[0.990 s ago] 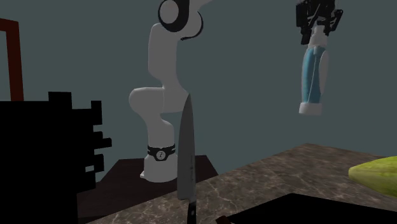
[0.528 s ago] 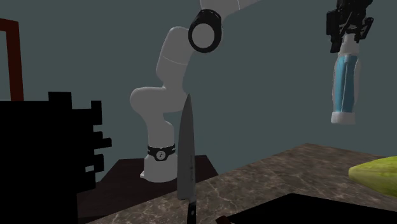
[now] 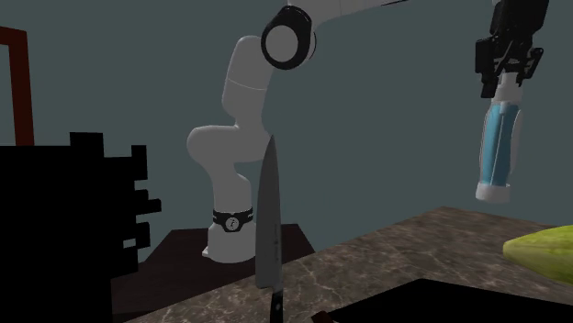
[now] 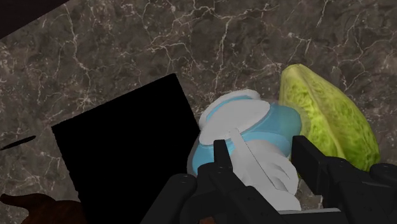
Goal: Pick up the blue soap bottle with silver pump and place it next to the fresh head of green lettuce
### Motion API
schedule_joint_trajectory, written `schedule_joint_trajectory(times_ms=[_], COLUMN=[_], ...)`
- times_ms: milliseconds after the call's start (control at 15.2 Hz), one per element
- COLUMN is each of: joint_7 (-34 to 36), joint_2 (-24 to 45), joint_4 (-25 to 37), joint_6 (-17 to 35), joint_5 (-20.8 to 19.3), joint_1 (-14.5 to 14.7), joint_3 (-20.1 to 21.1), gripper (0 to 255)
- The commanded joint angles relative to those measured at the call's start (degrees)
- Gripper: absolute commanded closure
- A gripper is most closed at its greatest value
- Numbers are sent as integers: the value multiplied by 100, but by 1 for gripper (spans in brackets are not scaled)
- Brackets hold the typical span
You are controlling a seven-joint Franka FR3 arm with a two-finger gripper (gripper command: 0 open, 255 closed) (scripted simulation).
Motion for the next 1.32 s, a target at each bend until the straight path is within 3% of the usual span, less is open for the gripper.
schedule_joint_trajectory(times_ms=[0,594,1254], joint_7=[-4,-35,-40], joint_2=[-110,-354,-413], joint_4=[-359,-1480,-2370], joint_6=[245,1103,1911], joint_5=[70,218,238], joint_1=[-142,-511,-712], joint_3=[28,71,59], gripper=[255,255,255])
